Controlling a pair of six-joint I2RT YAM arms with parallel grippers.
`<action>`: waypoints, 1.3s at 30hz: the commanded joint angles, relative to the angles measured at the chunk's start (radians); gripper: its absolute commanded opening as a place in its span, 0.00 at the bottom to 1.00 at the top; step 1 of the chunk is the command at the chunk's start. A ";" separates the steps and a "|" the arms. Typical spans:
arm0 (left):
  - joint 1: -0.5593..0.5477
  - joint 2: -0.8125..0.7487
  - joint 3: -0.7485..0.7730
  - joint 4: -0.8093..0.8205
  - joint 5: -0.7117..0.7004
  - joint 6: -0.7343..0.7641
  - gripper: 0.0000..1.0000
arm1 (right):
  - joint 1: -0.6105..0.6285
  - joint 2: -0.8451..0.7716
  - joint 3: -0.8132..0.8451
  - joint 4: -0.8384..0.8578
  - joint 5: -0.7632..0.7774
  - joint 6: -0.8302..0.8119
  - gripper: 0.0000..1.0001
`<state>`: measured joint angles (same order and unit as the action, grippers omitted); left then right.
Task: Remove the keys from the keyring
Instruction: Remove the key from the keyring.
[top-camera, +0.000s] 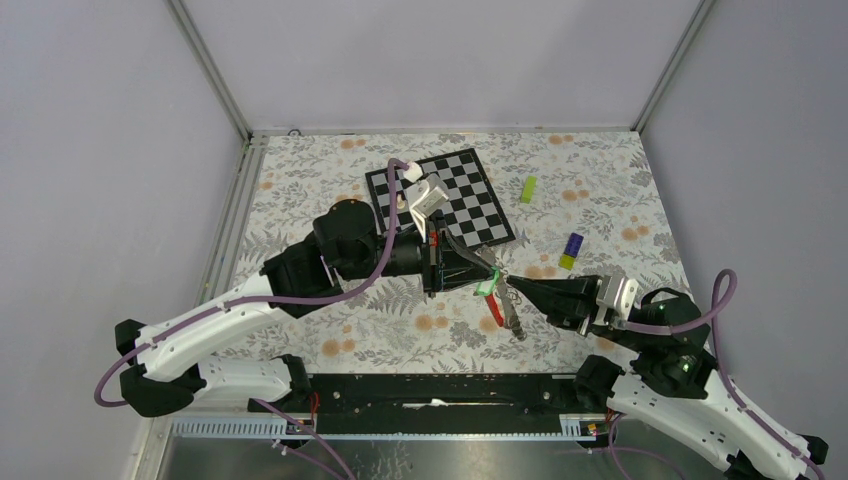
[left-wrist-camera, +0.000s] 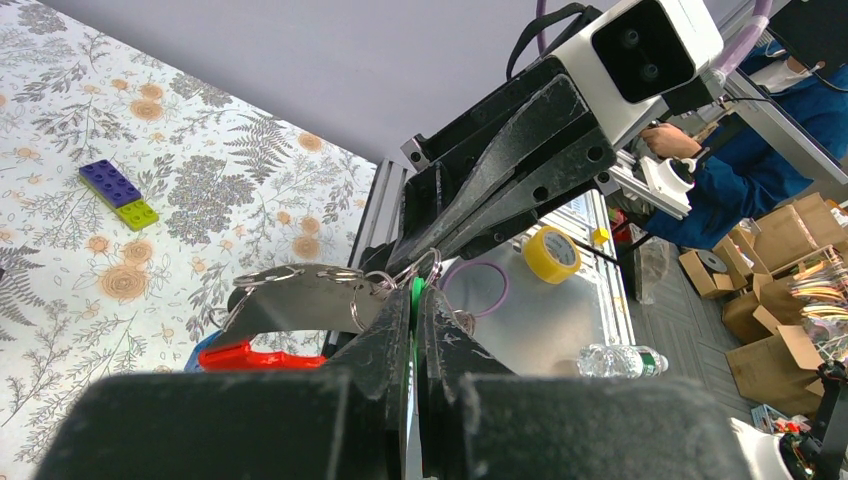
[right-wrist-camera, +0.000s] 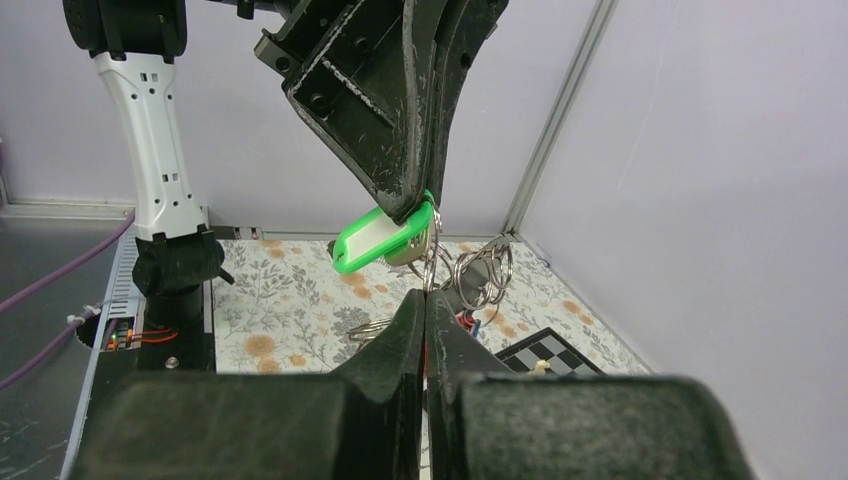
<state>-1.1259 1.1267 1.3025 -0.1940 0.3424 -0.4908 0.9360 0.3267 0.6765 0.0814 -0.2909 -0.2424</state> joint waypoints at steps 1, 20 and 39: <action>0.003 -0.031 0.019 0.059 -0.011 -0.006 0.00 | 0.004 -0.015 0.013 0.042 0.015 0.004 0.00; 0.012 -0.033 0.007 0.066 -0.033 -0.020 0.00 | 0.005 -0.089 -0.019 0.160 -0.032 0.015 0.00; 0.017 -0.024 0.013 0.068 -0.017 -0.022 0.00 | 0.004 -0.101 -0.027 0.179 0.013 0.012 0.00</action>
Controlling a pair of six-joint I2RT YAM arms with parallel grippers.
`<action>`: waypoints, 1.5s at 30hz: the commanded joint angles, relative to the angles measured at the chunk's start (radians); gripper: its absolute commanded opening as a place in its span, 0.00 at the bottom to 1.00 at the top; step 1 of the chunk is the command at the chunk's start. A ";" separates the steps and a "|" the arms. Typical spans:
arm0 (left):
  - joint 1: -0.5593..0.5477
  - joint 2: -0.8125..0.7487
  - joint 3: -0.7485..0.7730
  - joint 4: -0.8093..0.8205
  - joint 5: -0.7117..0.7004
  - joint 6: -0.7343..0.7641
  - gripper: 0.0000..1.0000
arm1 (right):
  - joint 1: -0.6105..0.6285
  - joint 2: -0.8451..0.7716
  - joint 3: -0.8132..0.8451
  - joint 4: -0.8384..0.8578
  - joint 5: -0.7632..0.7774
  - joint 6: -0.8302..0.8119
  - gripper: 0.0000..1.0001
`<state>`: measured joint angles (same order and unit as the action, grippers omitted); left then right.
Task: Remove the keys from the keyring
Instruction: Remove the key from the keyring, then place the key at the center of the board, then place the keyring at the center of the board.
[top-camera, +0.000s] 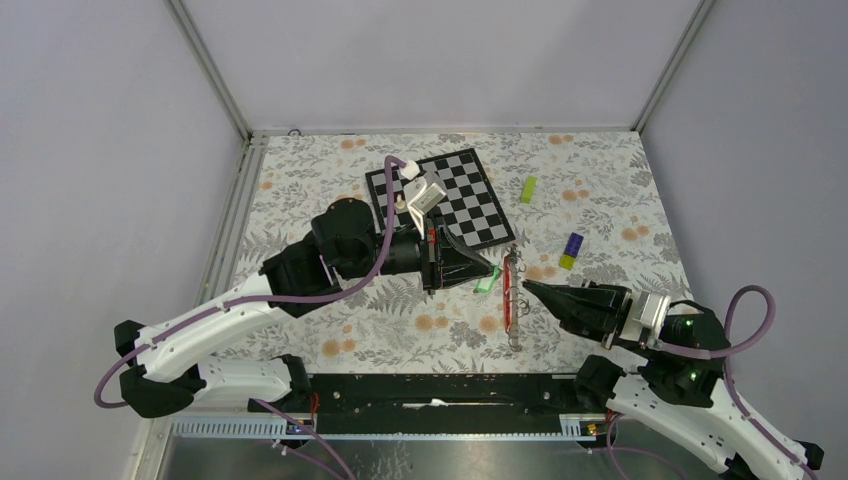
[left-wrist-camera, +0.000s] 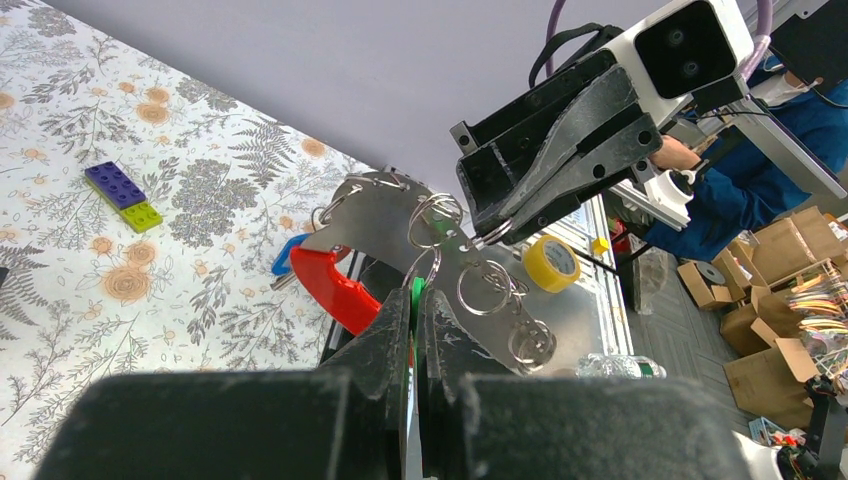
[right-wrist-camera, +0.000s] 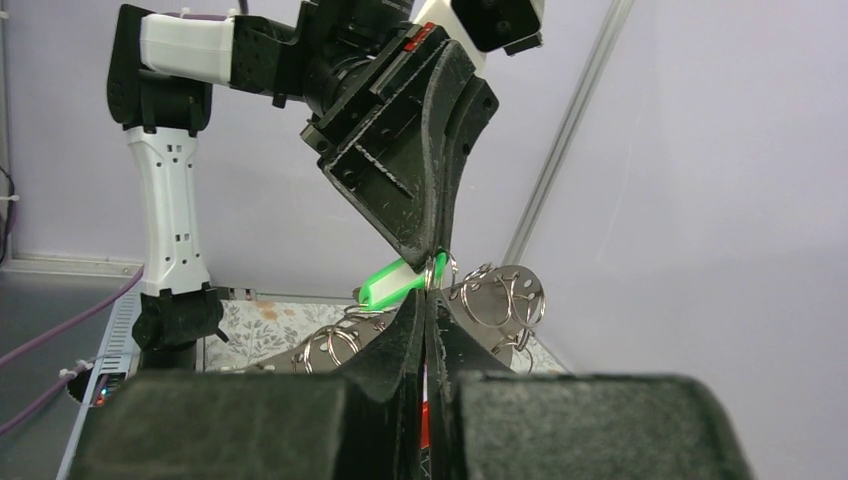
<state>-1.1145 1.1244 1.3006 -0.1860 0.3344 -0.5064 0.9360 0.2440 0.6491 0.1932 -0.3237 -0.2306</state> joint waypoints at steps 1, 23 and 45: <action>0.005 -0.023 0.015 0.060 -0.009 -0.007 0.00 | 0.004 -0.023 -0.001 0.064 0.062 -0.006 0.00; 0.013 -0.096 -0.292 -0.018 -0.388 -0.121 0.00 | 0.004 -0.038 -0.040 -0.368 0.354 0.340 0.00; 0.035 -0.017 -0.831 0.126 -0.743 -0.354 0.07 | 0.004 0.629 -0.231 -0.386 0.557 0.731 0.01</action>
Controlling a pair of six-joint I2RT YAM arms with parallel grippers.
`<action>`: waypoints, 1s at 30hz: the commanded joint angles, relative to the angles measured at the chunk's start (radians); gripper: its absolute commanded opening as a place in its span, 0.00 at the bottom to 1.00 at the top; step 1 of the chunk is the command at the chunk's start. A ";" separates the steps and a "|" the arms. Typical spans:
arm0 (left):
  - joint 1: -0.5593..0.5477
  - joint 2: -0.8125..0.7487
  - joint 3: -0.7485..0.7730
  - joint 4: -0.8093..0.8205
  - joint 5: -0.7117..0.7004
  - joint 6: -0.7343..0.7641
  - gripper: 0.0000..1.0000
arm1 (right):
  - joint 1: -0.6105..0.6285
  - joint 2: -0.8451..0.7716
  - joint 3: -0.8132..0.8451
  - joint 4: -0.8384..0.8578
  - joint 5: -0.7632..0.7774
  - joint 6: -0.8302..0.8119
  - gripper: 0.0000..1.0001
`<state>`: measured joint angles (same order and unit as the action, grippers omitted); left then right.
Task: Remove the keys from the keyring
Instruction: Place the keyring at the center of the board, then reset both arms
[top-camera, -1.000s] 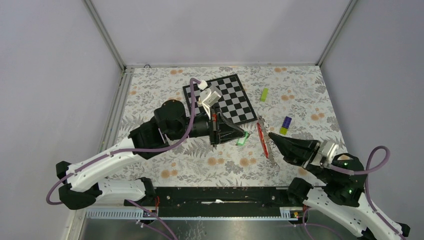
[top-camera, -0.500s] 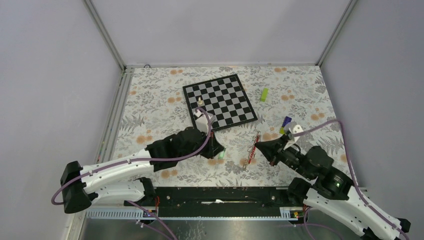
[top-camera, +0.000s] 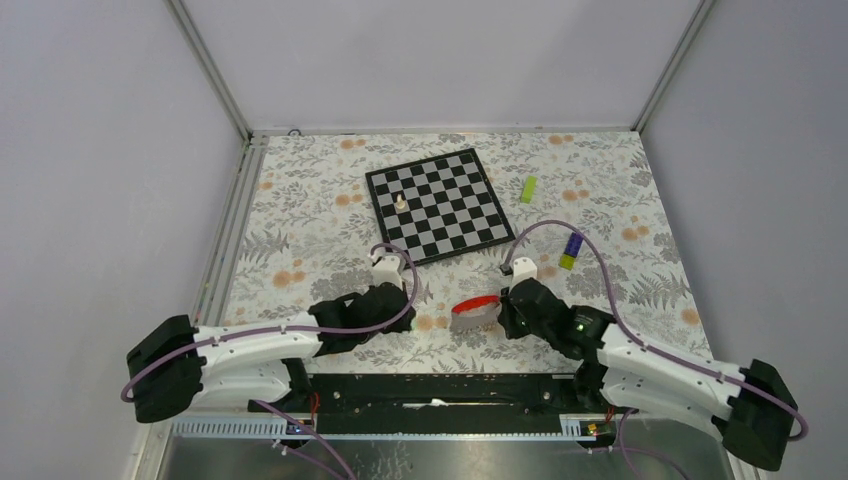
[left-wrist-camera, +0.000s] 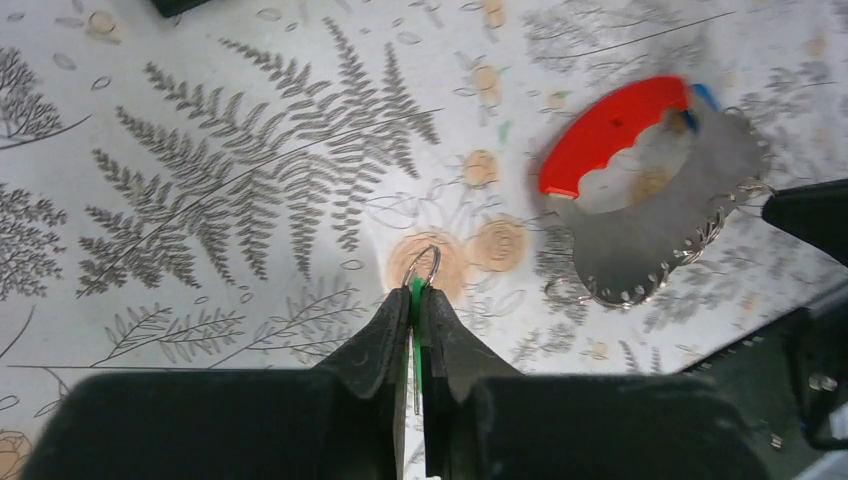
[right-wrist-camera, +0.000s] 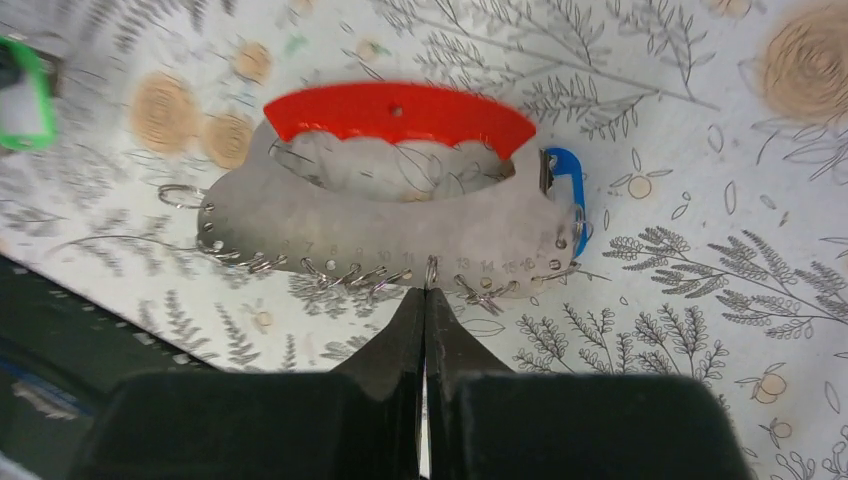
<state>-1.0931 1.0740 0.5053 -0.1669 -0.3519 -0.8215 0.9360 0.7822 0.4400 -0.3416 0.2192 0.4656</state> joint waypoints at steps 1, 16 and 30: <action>0.016 0.043 -0.043 0.112 -0.059 -0.041 0.11 | 0.004 0.123 -0.024 0.173 0.009 0.036 0.04; 0.035 -0.068 0.101 -0.183 -0.182 0.006 0.99 | -0.032 0.228 0.131 0.053 0.019 0.027 0.65; 0.114 -0.264 0.281 -0.586 -0.218 -0.123 0.99 | -0.258 0.163 0.236 -0.231 -0.142 0.203 1.00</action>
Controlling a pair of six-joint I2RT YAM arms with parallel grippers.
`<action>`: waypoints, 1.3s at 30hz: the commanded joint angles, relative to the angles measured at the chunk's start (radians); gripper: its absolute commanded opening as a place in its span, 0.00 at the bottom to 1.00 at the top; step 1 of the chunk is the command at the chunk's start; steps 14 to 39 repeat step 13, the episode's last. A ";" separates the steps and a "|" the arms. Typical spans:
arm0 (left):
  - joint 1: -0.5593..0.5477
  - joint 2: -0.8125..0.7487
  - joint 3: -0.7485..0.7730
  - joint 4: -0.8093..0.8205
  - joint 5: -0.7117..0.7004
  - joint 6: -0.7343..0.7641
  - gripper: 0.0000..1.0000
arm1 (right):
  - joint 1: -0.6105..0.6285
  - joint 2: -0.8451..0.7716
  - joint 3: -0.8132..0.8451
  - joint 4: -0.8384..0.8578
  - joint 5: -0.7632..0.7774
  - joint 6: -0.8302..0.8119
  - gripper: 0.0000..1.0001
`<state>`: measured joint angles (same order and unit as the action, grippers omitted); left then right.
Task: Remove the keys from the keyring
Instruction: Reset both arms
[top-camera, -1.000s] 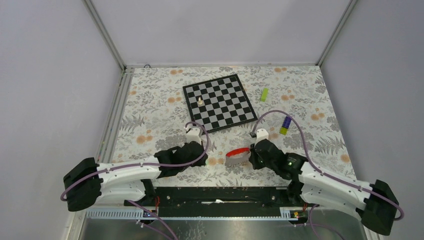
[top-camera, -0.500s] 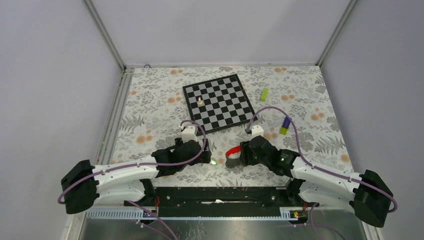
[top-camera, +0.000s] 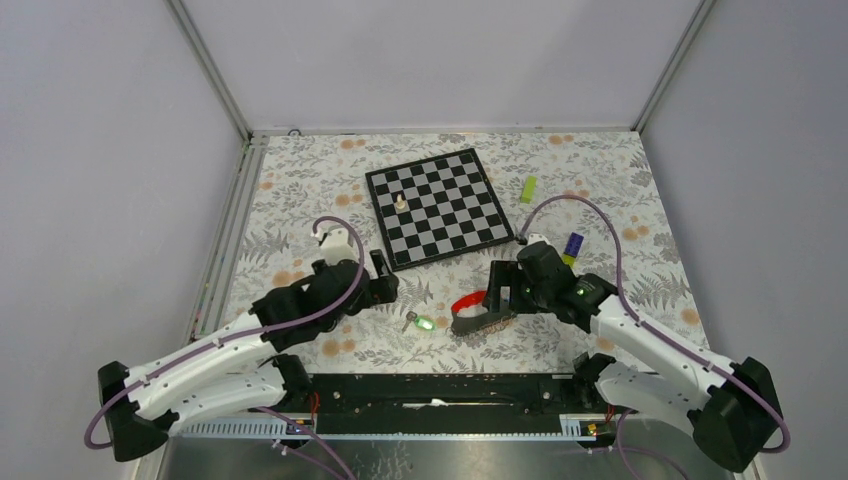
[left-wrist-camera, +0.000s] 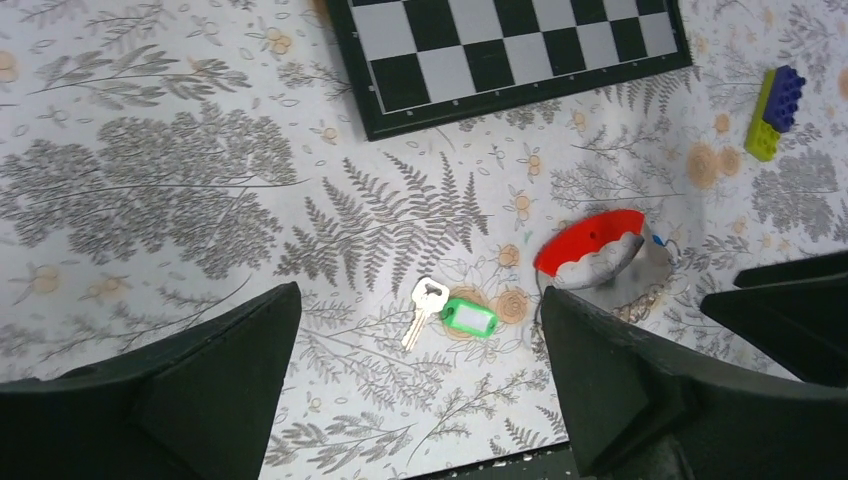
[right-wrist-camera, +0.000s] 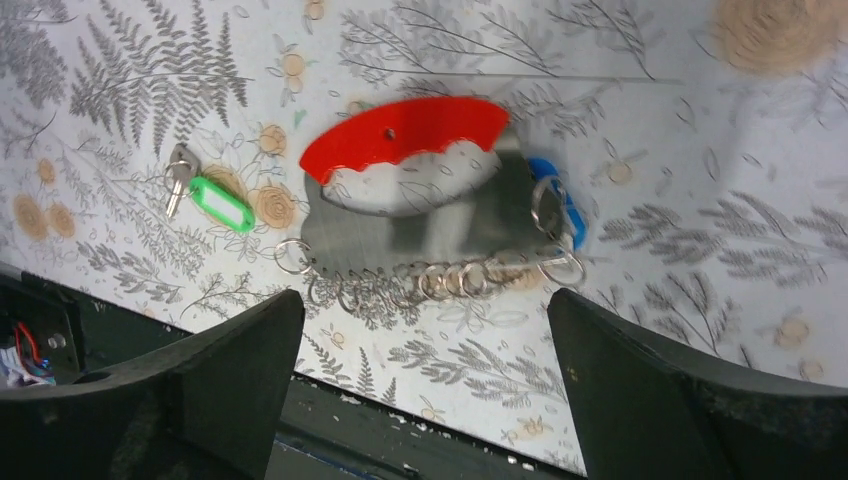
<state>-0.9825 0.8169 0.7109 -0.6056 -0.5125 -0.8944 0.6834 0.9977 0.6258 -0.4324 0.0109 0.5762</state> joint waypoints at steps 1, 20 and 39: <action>0.004 0.003 0.091 -0.192 -0.069 -0.052 0.99 | -0.007 -0.061 0.052 -0.182 0.107 0.119 1.00; 0.004 -0.075 0.129 -0.304 -0.140 0.000 0.99 | -0.007 -0.235 0.061 -0.352 0.235 0.159 1.00; 0.004 -0.075 0.129 -0.304 -0.140 0.000 0.99 | -0.007 -0.235 0.061 -0.352 0.235 0.159 1.00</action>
